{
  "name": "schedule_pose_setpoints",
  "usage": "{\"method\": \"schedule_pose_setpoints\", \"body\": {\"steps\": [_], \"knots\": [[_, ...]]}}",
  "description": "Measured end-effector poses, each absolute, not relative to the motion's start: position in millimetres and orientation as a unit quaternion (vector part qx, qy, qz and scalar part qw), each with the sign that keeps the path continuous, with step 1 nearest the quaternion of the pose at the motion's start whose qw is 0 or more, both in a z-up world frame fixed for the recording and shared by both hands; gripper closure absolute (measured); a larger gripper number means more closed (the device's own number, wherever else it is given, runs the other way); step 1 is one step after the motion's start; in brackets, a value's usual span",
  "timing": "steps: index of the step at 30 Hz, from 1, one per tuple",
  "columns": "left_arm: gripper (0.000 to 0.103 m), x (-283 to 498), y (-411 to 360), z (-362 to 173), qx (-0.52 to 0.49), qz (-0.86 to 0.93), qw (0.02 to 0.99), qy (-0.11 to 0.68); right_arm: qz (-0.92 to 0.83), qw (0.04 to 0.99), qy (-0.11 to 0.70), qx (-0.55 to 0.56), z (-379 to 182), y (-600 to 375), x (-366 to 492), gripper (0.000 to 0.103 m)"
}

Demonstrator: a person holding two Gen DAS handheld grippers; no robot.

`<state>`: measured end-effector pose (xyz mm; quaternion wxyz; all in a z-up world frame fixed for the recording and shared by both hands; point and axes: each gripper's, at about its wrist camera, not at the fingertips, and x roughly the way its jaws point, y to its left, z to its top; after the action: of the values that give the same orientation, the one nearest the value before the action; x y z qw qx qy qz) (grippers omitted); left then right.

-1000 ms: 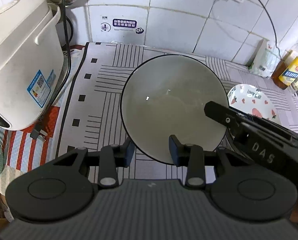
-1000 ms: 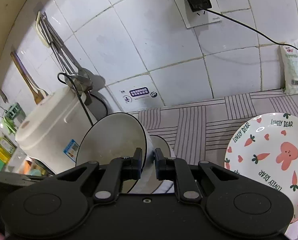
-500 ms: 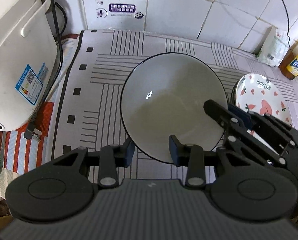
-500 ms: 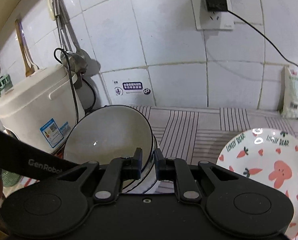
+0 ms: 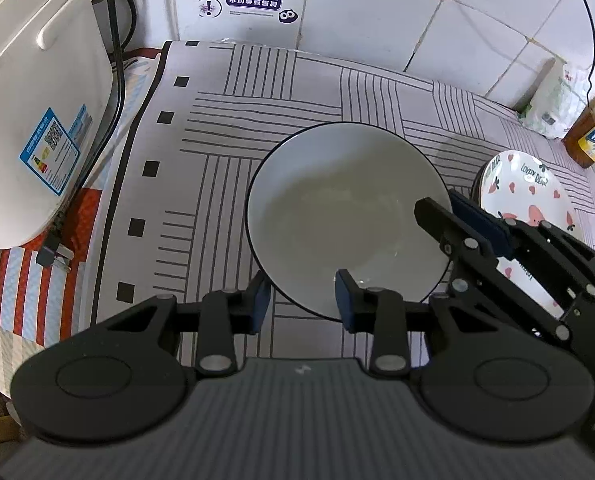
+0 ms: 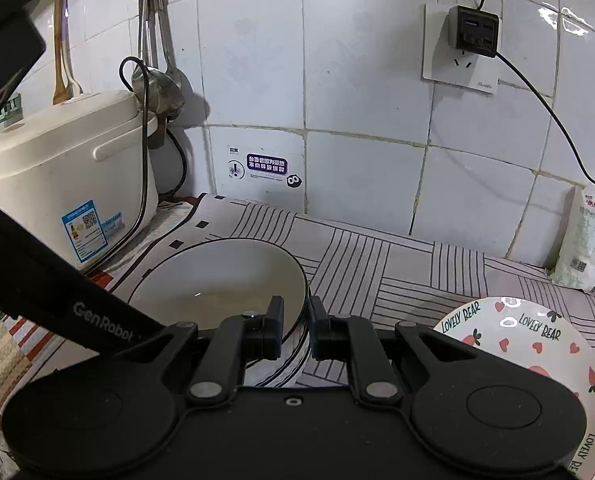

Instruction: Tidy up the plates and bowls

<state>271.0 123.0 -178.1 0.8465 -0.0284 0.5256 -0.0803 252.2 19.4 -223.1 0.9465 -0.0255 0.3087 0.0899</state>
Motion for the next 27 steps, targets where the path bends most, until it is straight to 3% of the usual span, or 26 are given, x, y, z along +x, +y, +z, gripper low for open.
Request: {"method": "schedule_pose_setpoints", "body": {"steps": [2,5,7,16,27], "knots": [[0.066,269.1,123.8,-175.5,-0.031,-0.080,0.849,0.522,0.087,0.942,0.324,0.000,-219.3,14.4,253.1,0.086],[0.062,261.7,129.0,-167.7,-0.050,-0.084,0.850,0.518,0.070,0.936,0.340,0.050,-210.7,4.8,250.7,0.074],[0.062,252.6,131.2,-159.0,-0.053,-0.094,0.853,0.510,0.078,0.935,0.341,0.062,-202.9,0.4,244.4,0.073],[0.055,212.7,130.6,-131.9,-0.016,-0.116,0.865,0.488,0.052,0.939,0.336,0.048,-162.6,-11.8,208.0,0.062],[0.055,177.1,145.6,-129.4,0.002,-0.134,0.870,0.475,0.059,0.939,0.340,-0.001,-146.8,-4.6,164.2,0.054]]}}
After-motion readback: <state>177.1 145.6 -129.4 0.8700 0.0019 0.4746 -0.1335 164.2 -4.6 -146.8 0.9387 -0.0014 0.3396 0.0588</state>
